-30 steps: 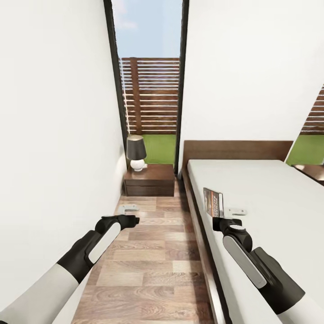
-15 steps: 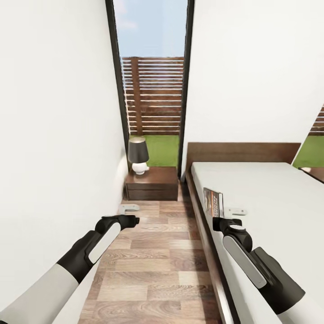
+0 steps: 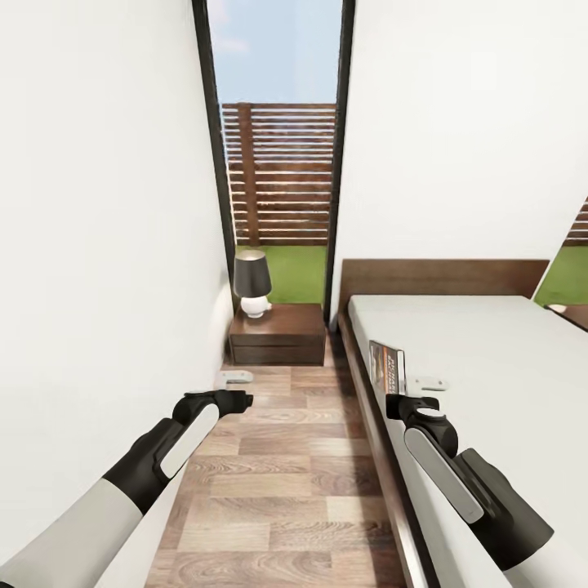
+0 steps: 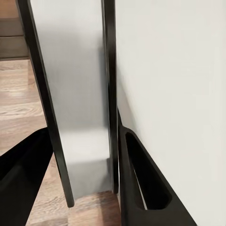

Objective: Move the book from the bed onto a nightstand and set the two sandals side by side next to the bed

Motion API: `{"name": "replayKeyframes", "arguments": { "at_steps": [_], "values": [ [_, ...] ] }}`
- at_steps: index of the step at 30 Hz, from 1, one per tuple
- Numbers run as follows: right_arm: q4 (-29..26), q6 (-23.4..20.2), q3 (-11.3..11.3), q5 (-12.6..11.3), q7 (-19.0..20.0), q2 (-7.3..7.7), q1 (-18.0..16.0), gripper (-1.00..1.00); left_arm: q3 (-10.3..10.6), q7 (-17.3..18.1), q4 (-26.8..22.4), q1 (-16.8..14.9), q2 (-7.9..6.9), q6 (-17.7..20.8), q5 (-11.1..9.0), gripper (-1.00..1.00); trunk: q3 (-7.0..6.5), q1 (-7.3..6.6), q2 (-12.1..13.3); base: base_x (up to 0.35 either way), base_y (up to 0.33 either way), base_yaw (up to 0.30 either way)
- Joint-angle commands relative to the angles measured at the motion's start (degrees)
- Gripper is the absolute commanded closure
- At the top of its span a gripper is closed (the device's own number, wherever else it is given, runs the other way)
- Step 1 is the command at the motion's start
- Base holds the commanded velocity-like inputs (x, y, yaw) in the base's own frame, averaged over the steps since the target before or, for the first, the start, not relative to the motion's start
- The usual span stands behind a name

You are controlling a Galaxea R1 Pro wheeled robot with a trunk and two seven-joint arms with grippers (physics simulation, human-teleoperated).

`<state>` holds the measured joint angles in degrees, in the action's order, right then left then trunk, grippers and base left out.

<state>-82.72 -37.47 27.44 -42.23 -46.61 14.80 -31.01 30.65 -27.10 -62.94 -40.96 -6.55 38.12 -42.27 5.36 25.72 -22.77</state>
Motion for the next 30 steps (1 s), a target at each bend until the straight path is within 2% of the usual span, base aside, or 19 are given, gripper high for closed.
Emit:
{"name": "replayKeyframes", "arguments": {
  "at_steps": [1,30],
  "values": [
    [-0.1,-0.1,0.2,-0.4,-0.6,0.06,-0.1,1.00,0.2,-0.6,-0.1,-0.1,-0.06,0.0,-0.6,-1.00,0.13,0.06,-0.1,0.262,0.001,0.000],
    [-0.1,-0.1,0.2,-0.4,-0.6,0.06,-0.1,1.00,0.3,-0.6,-0.1,-0.1,-0.04,0.0,-0.6,-1.00,0.13,0.06,-0.1,0.329,0.038,0.000]
  ]
}}
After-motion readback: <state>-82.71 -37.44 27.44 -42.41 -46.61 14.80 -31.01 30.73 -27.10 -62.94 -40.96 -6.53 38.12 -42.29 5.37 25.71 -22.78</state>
